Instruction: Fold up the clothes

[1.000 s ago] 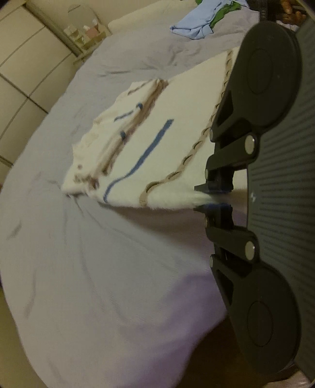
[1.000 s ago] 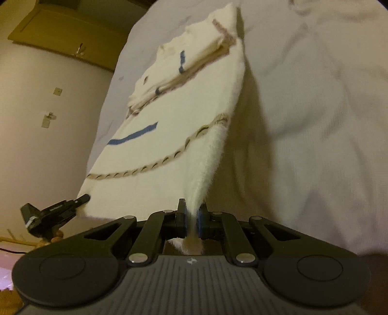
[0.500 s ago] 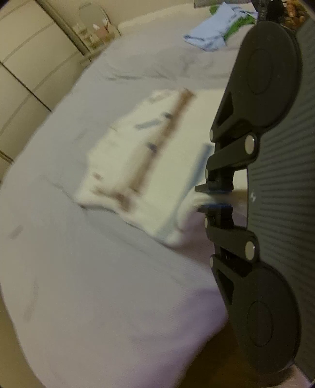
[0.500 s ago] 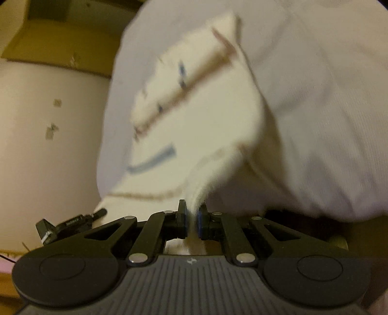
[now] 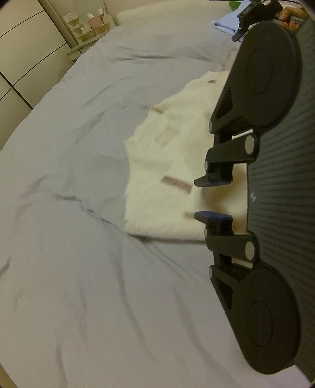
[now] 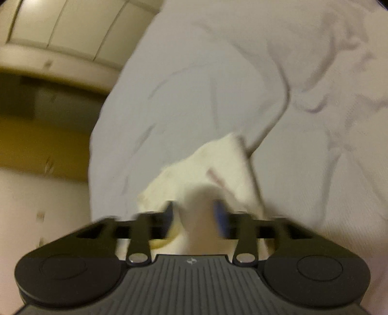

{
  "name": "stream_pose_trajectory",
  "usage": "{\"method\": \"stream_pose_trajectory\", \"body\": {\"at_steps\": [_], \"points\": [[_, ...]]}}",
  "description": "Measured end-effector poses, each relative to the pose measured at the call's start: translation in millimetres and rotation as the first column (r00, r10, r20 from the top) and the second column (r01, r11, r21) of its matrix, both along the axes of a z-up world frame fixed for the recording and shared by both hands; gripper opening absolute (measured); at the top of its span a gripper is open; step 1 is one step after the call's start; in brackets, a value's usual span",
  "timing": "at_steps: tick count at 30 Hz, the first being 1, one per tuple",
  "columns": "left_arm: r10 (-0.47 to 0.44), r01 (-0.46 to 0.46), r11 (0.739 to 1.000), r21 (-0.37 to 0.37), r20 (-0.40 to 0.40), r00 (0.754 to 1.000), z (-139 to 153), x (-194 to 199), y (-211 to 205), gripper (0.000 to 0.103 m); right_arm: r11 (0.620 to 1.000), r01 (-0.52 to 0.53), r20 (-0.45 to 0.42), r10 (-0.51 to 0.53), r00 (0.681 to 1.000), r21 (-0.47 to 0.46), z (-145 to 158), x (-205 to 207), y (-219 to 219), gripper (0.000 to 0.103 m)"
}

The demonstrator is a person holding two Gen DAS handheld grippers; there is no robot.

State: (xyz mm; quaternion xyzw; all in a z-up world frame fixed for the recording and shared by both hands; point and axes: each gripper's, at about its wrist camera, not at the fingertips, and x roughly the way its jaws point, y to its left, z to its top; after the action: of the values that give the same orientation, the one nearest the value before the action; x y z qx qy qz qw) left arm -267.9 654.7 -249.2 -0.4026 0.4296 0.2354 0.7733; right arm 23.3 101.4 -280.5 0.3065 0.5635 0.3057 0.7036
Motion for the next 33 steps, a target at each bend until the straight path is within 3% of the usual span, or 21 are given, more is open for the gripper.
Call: {"method": "stream_pose_trajectory", "body": {"at_steps": [4,5,9,13,18,25,27,29,33], "points": [[0.000,-0.001,1.000,0.030,0.015,1.000,-19.4,-15.8,1.9,0.021,0.996,0.089,-0.007,-0.089,0.996,-0.011,-37.1,30.6,18.6,0.052],[-0.017,0.016,0.999,0.044,0.029,0.999,-22.3,-17.5,0.0,0.021,0.998,0.067,0.014,-0.067,0.998,-0.019,-43.3,30.1,17.2,0.052],[-0.098,0.085,0.987,0.133,0.095,0.991,-23.2,-28.4,-15.0,0.039,0.998,-0.053,0.098,0.057,0.994,-0.042,-66.7,28.6,7.2,0.054],[-0.181,0.148,0.965,0.216,0.140,0.973,-20.3,-40.1,-27.3,0.039,0.990,-0.137,0.172,0.140,0.975,-0.027,-83.4,29.1,-7.2,0.053],[-0.277,0.220,0.932,0.289,0.173,0.945,-16.2,-53.6,-34.9,0.041,0.988,-0.156,0.211,0.151,0.966,0.007,-95.9,29.3,-13.4,0.053],[-0.403,0.312,0.876,0.368,0.205,0.892,-9.7,-70.3,-44.5,0.043,0.993,-0.115,0.312,0.105,0.944,0.014,-80.9,-19.7,-29.6,0.053],[-0.437,0.342,0.850,0.401,0.173,0.883,-7.1,-62.8,-48.4,0.043,0.995,-0.100,0.311,0.093,0.946,0.008,-72.0,-30.4,-29.5,0.053],[-0.462,0.369,0.831,0.416,0.146,0.875,-6.8,-54.1,-51.0,0.043,0.992,-0.121,0.336,0.125,0.934,-0.031,-58.9,-33.9,-22.9,0.053],[-0.479,0.405,0.822,0.400,0.099,0.872,-15.5,-38.7,-51.5,0.043,0.977,-0.176,0.379,0.208,0.902,-0.117,-37.1,-26.4,2.3,0.053]]}}
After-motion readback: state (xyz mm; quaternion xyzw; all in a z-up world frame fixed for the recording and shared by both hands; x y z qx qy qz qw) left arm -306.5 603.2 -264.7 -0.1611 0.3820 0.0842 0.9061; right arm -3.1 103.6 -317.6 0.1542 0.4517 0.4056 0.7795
